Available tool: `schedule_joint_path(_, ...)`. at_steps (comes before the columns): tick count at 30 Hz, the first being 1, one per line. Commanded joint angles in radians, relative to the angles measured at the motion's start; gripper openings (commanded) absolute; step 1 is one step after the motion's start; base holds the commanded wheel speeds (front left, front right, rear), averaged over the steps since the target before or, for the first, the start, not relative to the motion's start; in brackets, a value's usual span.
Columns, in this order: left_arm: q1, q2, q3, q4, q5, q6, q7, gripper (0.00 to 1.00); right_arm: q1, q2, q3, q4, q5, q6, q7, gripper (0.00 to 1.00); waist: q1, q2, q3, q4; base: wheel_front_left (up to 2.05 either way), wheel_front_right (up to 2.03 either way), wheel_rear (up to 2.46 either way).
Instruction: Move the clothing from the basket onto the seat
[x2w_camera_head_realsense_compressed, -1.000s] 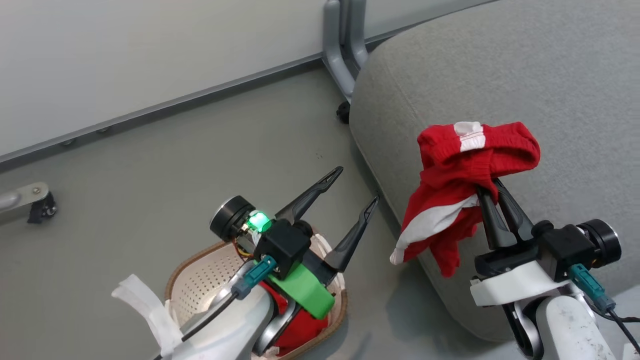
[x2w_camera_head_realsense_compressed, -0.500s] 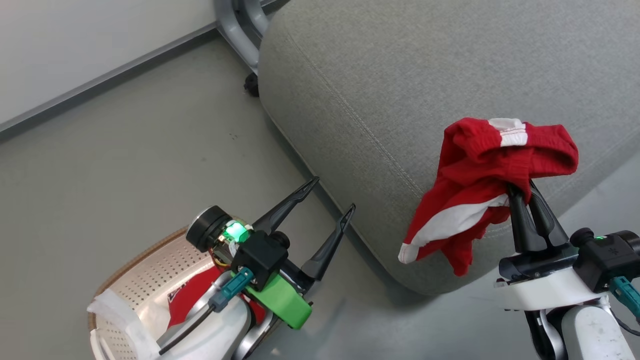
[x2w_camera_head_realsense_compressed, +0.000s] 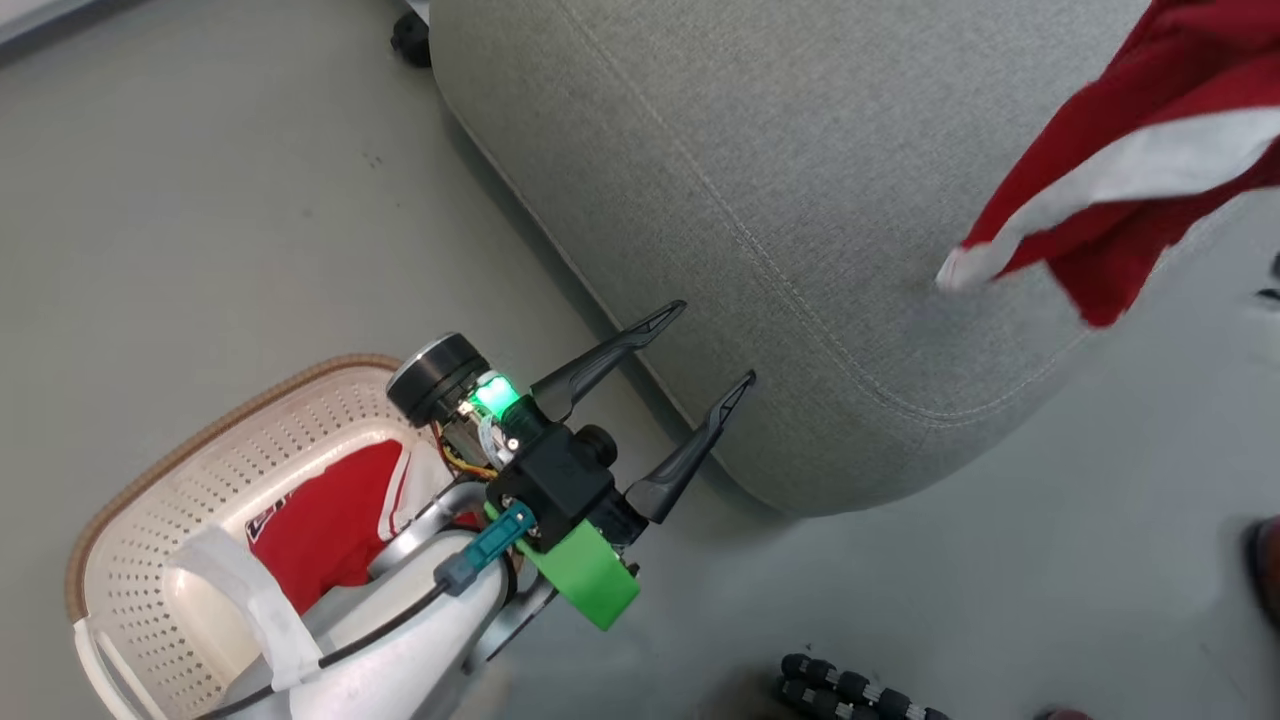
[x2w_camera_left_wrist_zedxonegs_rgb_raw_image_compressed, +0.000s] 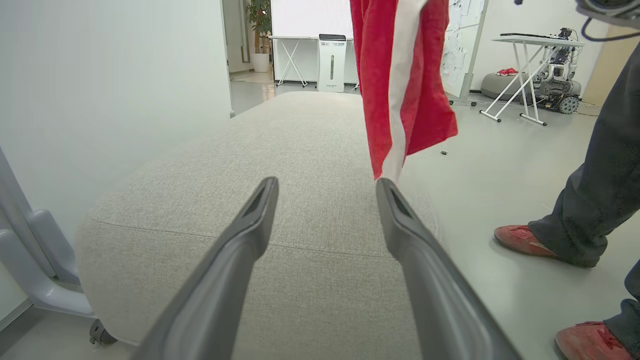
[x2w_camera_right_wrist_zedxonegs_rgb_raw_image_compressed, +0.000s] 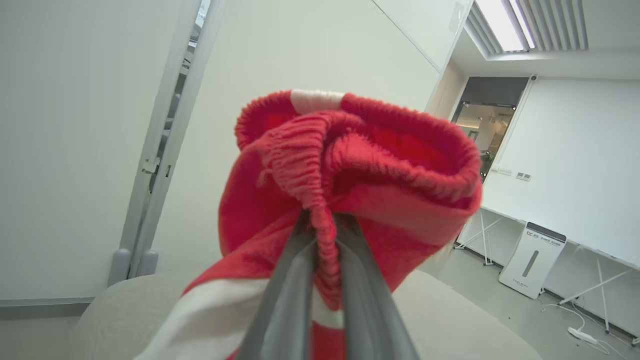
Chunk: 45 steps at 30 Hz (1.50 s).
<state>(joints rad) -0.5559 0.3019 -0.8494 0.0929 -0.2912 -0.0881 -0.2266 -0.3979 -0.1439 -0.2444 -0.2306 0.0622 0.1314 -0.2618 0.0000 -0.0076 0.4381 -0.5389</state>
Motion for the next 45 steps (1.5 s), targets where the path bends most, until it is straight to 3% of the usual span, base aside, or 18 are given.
schedule_joint_path(1, -0.031, 0.016, -0.001, -0.010, 0.013, -0.007, 0.004, 1.00, -0.052, -0.045, -0.027, 0.006, -0.013, -0.001, -0.005, 0.00, 0.0000, 0.0076, 0.168, 0.096, 0.00, 0.00, 0.00)
schedule_joint_path(6, -0.061, 0.033, -0.006, -0.034, 0.027, -0.010, 0.009, 1.00, -0.176, -0.173, -0.106, 0.102, -0.021, -0.001, -0.004, 0.00, 0.0000, 0.0076, 0.267, 0.153, 0.00, 0.00, 0.00)
schedule_joint_path(10, -0.080, 0.041, -0.013, -0.044, 0.035, -0.014, 0.010, 1.00, -0.253, -0.227, -0.128, 0.254, 0.021, -0.001, -0.003, 0.00, 0.0000, 0.0076, 0.327, 0.195, 0.00, 0.00, 0.00)
schedule_joint_path(16, -0.101, 0.031, -0.020, -0.050, 0.042, -0.011, 0.006, 1.00, -0.349, -0.239, -0.120, 0.471, 0.093, -0.001, -0.004, 0.00, 0.0000, 0.0076, 0.374, 0.234, 0.00, 0.00, 0.00)
schedule_joint_path(24, -0.113, 0.008, -0.019, -0.025, 0.035, 0.000, -0.014, 1.00, -0.429, -0.221, -0.090, 0.741, 0.053, -0.001, -0.004, 0.02, 0.0000, 0.0076, 0.374, 0.271, 0.00, 0.00, 0.00)
schedule_joint_path(26, -0.109, 0.001, -0.011, -0.018, 0.033, 0.009, -0.020, 1.00, -0.437, -0.209, -0.083, 0.751, 0.042, -0.001, -0.004, 0.45, 0.0000, 0.0076, 0.365, 0.274, 0.00, 0.00, 0.00)
schedule_joint_path(27, -0.105, -0.003, -0.002, -0.016, 0.029, 0.019, -0.023, 1.00, -0.437, -0.202, -0.092, 0.746, 0.026, -0.001, -0.004, 1.00, 0.0000, 0.0076, 0.357, 0.273, 0.00, 0.00, 0.00)
schedule_joint_path(30, -0.091, -0.020, 0.017, -0.012, 0.017, 0.040, -0.032, 1.00, -0.397, -0.167, -0.140, 0.691, -0.052, -0.001, -0.004, 1.00, 0.0000, 0.0076, 0.329, 0.276, 0.00, 0.00, 0.00)
schedule_joint_path(35, -0.047, -0.054, 0.055, 0.007, -0.013, 0.056, -0.039, 1.00, -0.283, -0.051, -0.170, 0.548, -0.153, -0.001, -0.004, 1.00, 0.0000, 0.0076, 0.240, 0.294, 0.00, 0.00, 0.00)
schedule_joint_path(40, 0.043, -0.111, 0.158, 0.012, -0.054, 0.073, -0.039, 1.00, -0.115, 0.051, -0.106, 0.453, -0.163, -0.001, -0.004, 1.00, 0.0000, 0.0076, 0.105, 0.334, 0.00, 0.00, 0.00)
schedule_joint_path(45, 0.146, -0.158, 0.267, 0.040, -0.025, 0.078, -0.039, 1.00, 0.030, 0.085, 0.020, 0.452, -0.118, -0.001, -0.004, 1.00, 0.0000, 0.0076, -0.032, 0.399, 0.00, 0.00, 0.00)
